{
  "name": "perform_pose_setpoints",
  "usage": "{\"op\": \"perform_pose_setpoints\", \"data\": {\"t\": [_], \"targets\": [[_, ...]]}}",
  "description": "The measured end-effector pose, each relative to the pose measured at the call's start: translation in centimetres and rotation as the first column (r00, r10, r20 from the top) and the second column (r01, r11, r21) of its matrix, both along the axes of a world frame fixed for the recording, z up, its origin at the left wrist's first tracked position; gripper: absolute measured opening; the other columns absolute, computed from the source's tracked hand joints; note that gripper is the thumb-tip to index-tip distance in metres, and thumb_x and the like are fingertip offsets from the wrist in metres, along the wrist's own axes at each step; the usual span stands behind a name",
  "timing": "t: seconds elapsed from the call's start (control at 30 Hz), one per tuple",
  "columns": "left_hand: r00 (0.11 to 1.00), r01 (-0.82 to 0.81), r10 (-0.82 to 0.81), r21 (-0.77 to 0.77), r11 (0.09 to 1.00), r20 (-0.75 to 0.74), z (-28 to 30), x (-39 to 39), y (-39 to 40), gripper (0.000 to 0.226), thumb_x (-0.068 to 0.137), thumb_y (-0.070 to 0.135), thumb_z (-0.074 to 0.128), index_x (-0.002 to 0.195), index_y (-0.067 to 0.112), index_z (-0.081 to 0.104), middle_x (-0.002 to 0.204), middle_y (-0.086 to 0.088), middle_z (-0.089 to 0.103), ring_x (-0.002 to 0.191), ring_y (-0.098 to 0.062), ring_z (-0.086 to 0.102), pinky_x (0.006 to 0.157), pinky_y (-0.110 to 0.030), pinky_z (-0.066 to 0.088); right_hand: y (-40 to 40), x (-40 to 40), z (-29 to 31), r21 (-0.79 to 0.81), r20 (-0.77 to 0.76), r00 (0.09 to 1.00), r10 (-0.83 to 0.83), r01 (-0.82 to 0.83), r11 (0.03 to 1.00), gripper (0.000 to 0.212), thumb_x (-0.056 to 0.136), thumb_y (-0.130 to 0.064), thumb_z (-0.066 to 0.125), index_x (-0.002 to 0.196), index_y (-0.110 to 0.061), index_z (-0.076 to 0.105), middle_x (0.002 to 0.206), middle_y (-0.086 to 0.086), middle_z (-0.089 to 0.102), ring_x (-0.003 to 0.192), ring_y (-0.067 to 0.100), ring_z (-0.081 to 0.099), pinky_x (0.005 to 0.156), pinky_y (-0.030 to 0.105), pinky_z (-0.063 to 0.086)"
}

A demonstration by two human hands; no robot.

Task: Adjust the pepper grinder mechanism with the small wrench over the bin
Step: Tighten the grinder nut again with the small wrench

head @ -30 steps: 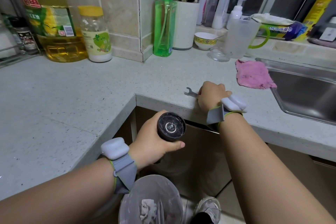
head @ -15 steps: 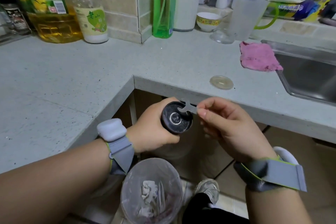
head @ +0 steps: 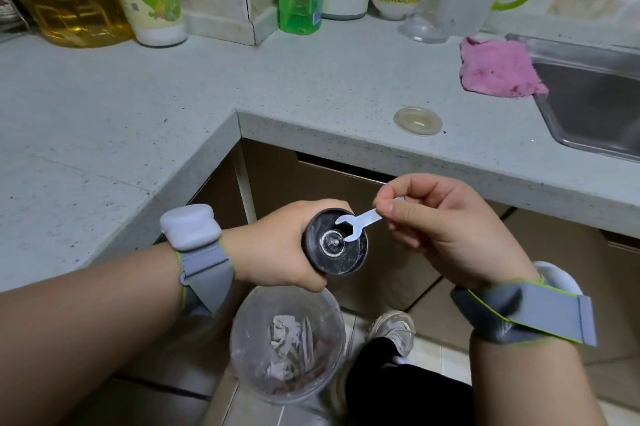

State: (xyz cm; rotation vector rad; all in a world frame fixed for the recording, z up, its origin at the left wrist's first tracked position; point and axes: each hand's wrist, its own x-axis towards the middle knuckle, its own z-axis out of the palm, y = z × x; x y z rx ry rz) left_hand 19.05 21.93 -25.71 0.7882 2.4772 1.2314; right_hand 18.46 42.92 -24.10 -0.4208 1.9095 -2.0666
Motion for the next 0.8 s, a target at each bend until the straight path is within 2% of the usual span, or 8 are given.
{"op": "perform_pose_setpoints", "data": {"t": [0.07, 0.23, 0.3, 0.4, 0.53, 0.6, 0.7, 0.8], "targets": [[1.0, 0.003, -0.003, 0.01, 1.0, 0.003, 0.0, 0.0, 0.0, 0.046, 0.056, -0.004, 0.078, 0.096, 0.006, 0.056, 0.088, -0.01, 0.06, 0.077, -0.027, 0.057, 0.071, -0.048, 0.05, -0.1, 0.0, 0.0, 0.011, -0.011, 1.0, -0.001, 0.002, 1.0, 0.003, 0.074, -0.011, 0.068, 0.073, -0.011, 0.071, 0.054, 0.001, 0.057, 0.039, 0.009, 0.039, 0.04, 0.014, 0.027], [0.995, -0.021, 0.013, 0.073, 0.997, 0.096, 0.3, 0.0, -0.4, 0.053, 0.058, -0.005, 0.075, 0.105, 0.01, 0.056, 0.094, -0.022, 0.061, 0.077, -0.047, 0.063, 0.065, -0.064, 0.051, -0.1, 0.1, -0.1, 0.037, -0.04, 0.999, -0.01, 0.012, 0.999, 0.004, 0.072, -0.009, 0.074, 0.075, -0.008, 0.072, 0.055, 0.004, 0.054, 0.042, 0.01, 0.039, 0.041, 0.015, 0.031], [0.995, -0.018, 0.01, 0.077, 0.997, 0.103, 0.4, -0.1, -0.5, 0.055, 0.059, -0.006, 0.075, 0.108, 0.012, 0.056, 0.095, -0.022, 0.062, 0.078, -0.049, 0.063, 0.066, -0.066, 0.05, -0.2, 0.2, 0.1, 0.014, -0.054, 0.999, -0.002, 0.002, 1.0, 0.011, 0.071, -0.008, 0.077, 0.077, -0.007, 0.068, 0.056, 0.004, 0.052, 0.043, 0.009, 0.039, 0.041, 0.016, 0.032], [0.994, -0.003, -0.004, 0.062, 0.998, 0.111, 0.4, -0.1, -0.4, 0.057, 0.06, -0.007, 0.075, 0.108, 0.016, 0.055, 0.096, -0.019, 0.062, 0.079, -0.046, 0.064, 0.067, -0.064, 0.051, -0.5, 0.4, 0.5, 0.032, -0.096, 0.995, -0.031, 0.034, 0.999, 0.016, 0.069, -0.011, 0.074, 0.079, -0.01, 0.062, 0.061, 0.002, 0.054, 0.046, 0.007, 0.042, 0.044, 0.014, 0.034], [0.992, 0.015, -0.018, 0.022, 1.0, 0.126, 0.3, -0.2, -0.4, 0.054, 0.061, -0.005, 0.077, 0.106, 0.013, 0.054, 0.095, -0.019, 0.061, 0.079, -0.046, 0.063, 0.066, -0.063, 0.052, -0.9, 0.8, 0.8, 0.139, -0.185, 0.981, -0.051, 0.077, 0.987, 0.017, 0.077, 0.0, 0.073, 0.079, -0.01, 0.06, 0.068, 0.006, 0.052, 0.056, 0.01, 0.042, 0.049, 0.011, 0.036], [0.992, -0.026, 0.021, 0.04, 0.999, 0.124, 0.4, -0.1, -0.3, 0.055, 0.06, -0.004, 0.077, 0.107, 0.014, 0.055, 0.097, -0.019, 0.061, 0.083, -0.043, 0.064, 0.07, -0.061, 0.052, -1.0, 0.9, 0.9, 0.164, -0.192, 0.978, -0.088, 0.12, 0.979, 0.016, 0.078, 0.0, 0.073, 0.078, -0.01, 0.06, 0.065, 0.003, 0.052, 0.057, 0.012, 0.041, 0.05, 0.012, 0.036], [0.991, -0.133, 0.13, 0.093, 0.987, 0.039, 0.5, -0.2, -0.3, 0.057, 0.053, 0.007, 0.075, 0.107, 0.011, 0.058, 0.098, -0.011, 0.064, 0.09, -0.03, 0.064, 0.079, -0.048, 0.053, -1.0, 0.8, 0.8, 0.158, -0.188, 0.968, -0.168, 0.198, 0.967, 0.017, 0.077, -0.004, 0.075, 0.075, -0.008, 0.059, 0.061, 0.002, 0.05, 0.059, 0.019, 0.039, 0.051, 0.02, 0.033], [0.975, -0.215, 0.22, 0.151, 0.965, -0.017, 0.7, -0.4, -0.4, 0.057, 0.051, 0.01, 0.072, 0.106, 0.009, 0.06, 0.098, -0.012, 0.065, 0.09, -0.031, 0.065, 0.078, -0.048, 0.053, -1.5, 0.8, 0.6, 0.157, -0.222, 0.948, -0.23, 0.268, 0.951, 0.022, 0.076, -0.006, 0.077, 0.069, -0.01, 0.057, 0.055, 0.001, 0.046, 0.057, 0.019, 0.037, 0.051, 0.026, 0.031]]}}
